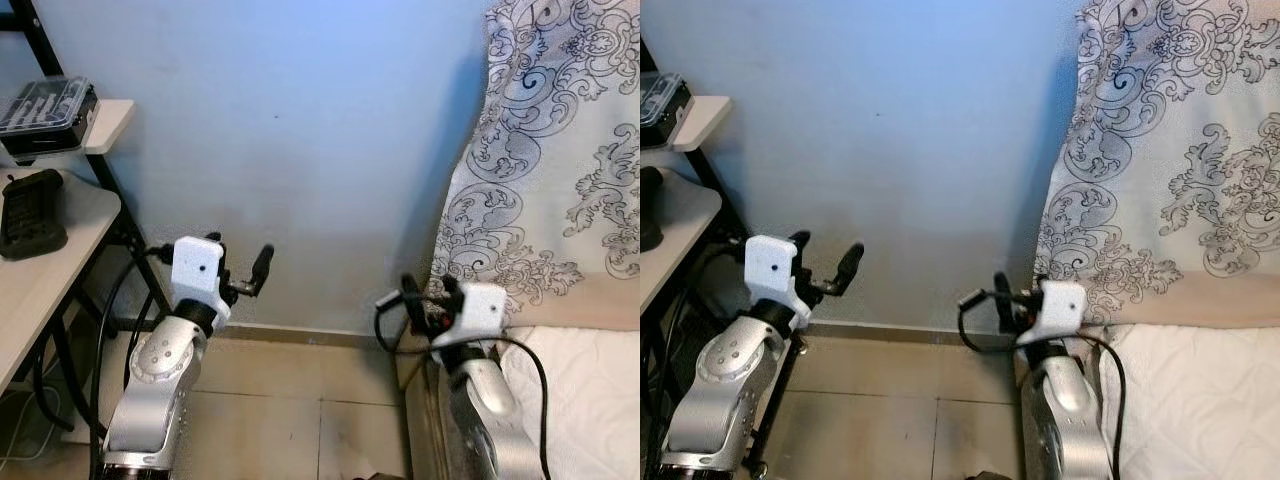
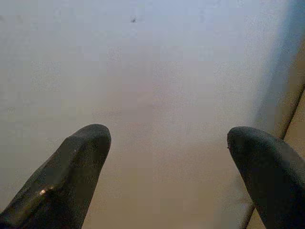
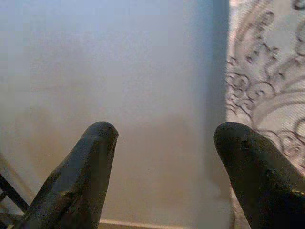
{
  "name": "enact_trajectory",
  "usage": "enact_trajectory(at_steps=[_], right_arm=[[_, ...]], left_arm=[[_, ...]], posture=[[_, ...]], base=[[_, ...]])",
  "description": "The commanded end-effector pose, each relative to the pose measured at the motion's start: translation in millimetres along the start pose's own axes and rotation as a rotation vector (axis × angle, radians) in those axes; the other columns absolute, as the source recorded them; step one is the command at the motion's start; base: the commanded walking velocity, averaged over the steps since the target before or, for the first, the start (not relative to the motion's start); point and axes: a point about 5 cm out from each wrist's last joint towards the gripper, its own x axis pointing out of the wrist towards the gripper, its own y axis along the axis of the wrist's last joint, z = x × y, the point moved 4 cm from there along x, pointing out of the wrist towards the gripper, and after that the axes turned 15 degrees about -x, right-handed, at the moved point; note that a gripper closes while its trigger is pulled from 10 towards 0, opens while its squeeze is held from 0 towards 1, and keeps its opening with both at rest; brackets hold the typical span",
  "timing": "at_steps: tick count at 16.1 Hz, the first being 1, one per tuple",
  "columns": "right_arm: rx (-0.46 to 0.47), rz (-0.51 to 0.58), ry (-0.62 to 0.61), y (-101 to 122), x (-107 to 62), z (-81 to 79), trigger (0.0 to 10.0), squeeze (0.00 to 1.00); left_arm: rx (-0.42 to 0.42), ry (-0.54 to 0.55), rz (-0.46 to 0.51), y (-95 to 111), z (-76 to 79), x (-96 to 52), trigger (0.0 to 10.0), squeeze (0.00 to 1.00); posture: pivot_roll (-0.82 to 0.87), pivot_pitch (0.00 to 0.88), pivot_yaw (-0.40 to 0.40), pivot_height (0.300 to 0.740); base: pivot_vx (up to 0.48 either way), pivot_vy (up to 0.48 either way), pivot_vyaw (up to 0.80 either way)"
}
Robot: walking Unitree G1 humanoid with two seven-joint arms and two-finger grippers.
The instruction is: Clean up the room
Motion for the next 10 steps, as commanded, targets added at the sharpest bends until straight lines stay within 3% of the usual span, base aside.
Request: enact_trajectory(at_steps=[1,5,10], right_arm=[[-0.015,-0.01,-0.005,-1.1,4.4,1.7,10.0,0.0],[-0.004,0.001,0.005,3.6,15.8,-1.8,10.0,0.0],[0.004,-0.005,0.045,2.1,22.8,-14.3,10.0,0.0]], left_arm=[[0.009,0.014,-0.009,-0.2,-2.9,5.3,10.0,0.0],[0.02,0.004,0.002,1.9,-0.9,10.8,10.0,0.0],[0.023,-0.015,-0.008,-1.3,3.6,16.8,10.0,0.0]], posture=[[0.03,0.0,-0.025,0.74],[0.03,0.0,-0.02,0.74],[0.03,0.0,-0.024,0.74]], base=[[0.0,0.0,0.0],[0.0,0.0,0.0],[-0.306,0.0,0.0]])
